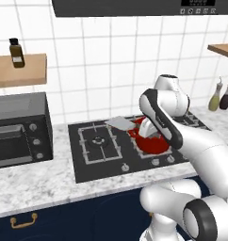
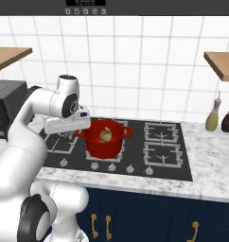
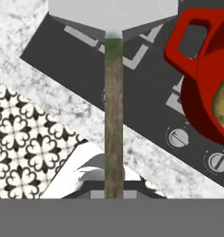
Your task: Put the potato and onion in the pot. Retrieve the spatula and lightly stir the vegetables in the pot.
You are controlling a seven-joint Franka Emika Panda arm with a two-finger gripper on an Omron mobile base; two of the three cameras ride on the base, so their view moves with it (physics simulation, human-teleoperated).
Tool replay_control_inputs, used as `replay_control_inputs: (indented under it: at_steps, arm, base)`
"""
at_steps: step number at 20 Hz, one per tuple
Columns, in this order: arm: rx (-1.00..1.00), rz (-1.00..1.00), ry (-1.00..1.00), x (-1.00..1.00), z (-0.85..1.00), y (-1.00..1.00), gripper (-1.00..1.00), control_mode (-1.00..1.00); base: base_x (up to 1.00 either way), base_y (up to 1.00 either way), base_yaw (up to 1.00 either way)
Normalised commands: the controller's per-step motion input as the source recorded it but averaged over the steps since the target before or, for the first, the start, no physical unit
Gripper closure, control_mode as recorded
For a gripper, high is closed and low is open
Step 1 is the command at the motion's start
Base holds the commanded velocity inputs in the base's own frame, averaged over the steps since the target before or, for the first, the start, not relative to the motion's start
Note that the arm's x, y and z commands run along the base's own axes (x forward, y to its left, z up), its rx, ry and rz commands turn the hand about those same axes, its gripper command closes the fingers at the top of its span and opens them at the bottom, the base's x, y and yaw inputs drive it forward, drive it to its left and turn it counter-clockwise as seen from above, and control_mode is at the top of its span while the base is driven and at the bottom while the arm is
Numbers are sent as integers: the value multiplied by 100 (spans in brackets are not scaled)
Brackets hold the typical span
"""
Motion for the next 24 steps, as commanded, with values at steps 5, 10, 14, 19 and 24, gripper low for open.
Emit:
replay_control_inputs:
  at_steps: [5, 10, 14, 19, 24]
  arm:
    - [0, 0, 0, 0, 0, 0, 100, 100]
    - [0, 0, 0, 0, 0, 0, 100, 100]
    - [-2, 0, 0, 0, 0, 4, 100, -100]
    - [0, 11, 0, 0, 3, 0, 100, -100]
    - [-4, 18, -2, 14, 16, -39, 100, -100]
  base:
    - [51, 13, -9]
    - [51, 37, 0]
    - [1, 6, 0]
    - [0, 0, 0]
    - [0, 0, 0]
